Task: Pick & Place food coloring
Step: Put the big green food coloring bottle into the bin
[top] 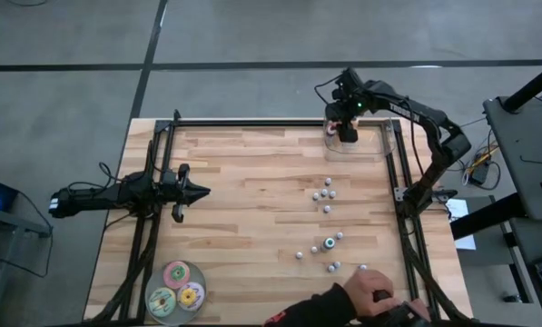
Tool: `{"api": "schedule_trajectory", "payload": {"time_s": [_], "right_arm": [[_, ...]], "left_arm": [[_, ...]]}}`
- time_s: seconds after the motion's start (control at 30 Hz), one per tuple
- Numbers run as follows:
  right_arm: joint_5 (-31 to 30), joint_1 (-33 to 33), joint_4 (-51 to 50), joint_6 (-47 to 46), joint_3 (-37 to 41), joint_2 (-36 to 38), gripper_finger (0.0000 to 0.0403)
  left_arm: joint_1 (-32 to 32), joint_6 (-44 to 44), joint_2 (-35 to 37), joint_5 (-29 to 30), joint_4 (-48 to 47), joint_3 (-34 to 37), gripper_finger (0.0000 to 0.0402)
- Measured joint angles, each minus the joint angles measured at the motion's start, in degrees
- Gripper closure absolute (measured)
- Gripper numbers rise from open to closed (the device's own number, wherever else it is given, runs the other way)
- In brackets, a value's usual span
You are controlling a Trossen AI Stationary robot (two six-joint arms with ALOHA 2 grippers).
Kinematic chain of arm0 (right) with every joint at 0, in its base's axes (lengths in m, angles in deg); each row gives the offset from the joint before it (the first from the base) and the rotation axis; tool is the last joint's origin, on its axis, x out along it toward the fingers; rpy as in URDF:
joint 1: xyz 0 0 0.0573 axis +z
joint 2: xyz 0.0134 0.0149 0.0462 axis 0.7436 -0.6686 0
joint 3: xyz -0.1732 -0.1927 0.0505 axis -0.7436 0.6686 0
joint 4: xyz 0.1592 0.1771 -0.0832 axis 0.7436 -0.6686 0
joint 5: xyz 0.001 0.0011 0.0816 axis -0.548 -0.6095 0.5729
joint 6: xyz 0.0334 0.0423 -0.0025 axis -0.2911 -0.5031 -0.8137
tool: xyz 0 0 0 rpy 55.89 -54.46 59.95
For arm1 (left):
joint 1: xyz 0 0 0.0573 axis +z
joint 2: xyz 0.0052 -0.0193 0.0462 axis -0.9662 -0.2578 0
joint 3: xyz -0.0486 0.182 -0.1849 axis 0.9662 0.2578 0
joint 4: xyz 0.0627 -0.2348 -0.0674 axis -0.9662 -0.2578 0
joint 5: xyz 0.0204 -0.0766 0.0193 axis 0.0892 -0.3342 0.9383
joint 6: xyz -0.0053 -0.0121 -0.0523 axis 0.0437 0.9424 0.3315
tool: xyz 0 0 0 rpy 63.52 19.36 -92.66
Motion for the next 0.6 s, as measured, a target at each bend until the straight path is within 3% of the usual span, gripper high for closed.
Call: {"api": "schedule_trajectory", "payload": {"time_s": [0.3,0.6], "right_arm": [[0.0,1.11,0.19,-3.82,0.01,6.66,0.022],[-0.02,4.25,-1.27,-15.92,0.73,13.36,0.022]], "left_arm": [[0.0,0.0,0.0,-0.02,0.02,-0.01,0.0402],[0.0,0.0,0.0,-0.01,0.02,-0.02,0.0402]]}}
